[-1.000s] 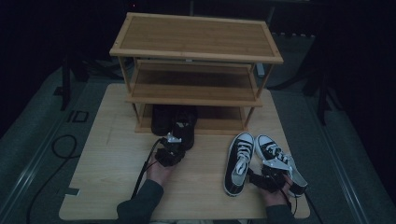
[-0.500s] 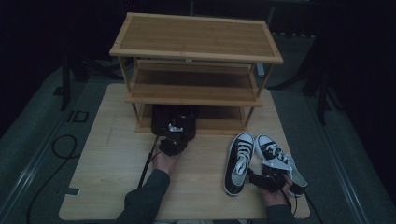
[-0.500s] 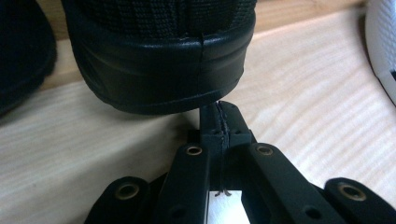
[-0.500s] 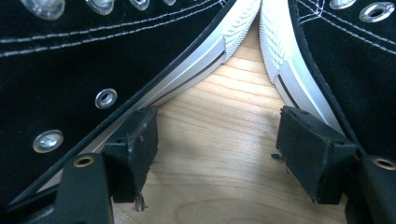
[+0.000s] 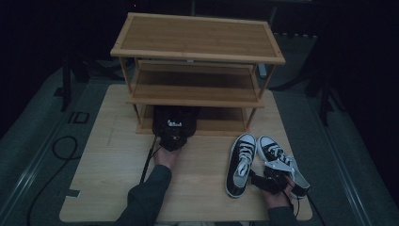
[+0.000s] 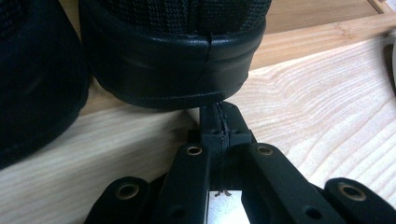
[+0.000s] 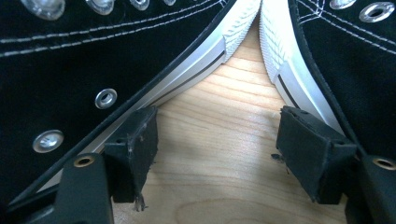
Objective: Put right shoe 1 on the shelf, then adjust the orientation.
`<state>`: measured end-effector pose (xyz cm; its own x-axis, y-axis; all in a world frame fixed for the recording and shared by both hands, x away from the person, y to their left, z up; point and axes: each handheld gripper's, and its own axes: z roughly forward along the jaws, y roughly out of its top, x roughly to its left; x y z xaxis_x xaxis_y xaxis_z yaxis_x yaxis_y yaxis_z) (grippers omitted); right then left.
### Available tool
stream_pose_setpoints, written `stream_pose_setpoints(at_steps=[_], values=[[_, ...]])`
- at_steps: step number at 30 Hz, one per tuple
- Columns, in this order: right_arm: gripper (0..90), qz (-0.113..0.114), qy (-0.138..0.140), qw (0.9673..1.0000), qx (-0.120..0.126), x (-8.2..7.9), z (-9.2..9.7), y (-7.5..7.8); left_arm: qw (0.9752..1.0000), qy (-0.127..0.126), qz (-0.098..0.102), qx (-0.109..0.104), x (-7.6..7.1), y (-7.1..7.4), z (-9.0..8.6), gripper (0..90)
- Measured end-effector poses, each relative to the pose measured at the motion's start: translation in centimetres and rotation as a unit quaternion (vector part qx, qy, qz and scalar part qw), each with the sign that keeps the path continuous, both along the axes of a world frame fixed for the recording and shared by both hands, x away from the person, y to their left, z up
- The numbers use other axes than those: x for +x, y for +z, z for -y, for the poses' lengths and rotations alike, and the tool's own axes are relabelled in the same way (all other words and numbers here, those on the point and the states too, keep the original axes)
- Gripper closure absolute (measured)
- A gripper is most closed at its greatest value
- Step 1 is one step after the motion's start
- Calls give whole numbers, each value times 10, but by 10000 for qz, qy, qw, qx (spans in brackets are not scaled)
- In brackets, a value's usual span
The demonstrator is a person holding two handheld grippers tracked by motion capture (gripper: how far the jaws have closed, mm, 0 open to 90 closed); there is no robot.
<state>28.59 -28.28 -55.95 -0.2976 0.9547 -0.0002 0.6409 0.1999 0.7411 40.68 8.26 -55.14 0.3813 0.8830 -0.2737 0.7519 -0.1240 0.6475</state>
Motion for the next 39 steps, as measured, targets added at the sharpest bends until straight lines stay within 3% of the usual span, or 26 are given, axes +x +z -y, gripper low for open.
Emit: stream_pose_setpoints(at_steps=[2, 12, 26, 33, 39], values=[[290, -2, 0, 10000, -1, 0, 0, 0, 10000, 13, -19, -28, 1, -1, -1, 898], [289, -1, -2, 10000, 0, 0, 0, 0, 9997, -217, 92, 118, -9, 0, -11, 688], [290, -1, 3, 10000, 0, 0, 0, 0, 9992, -233, 311, 41, -27, -4, -28, 625], [290, -2, -2, 10000, -5, 0, 0, 0, 9974, -329, 546, 330, -33, -5, -23, 598], [293, -25, -26, 10000, -19, 0, -1, 0, 9970, -327, 666, 236, -35, -8, -24, 586]])
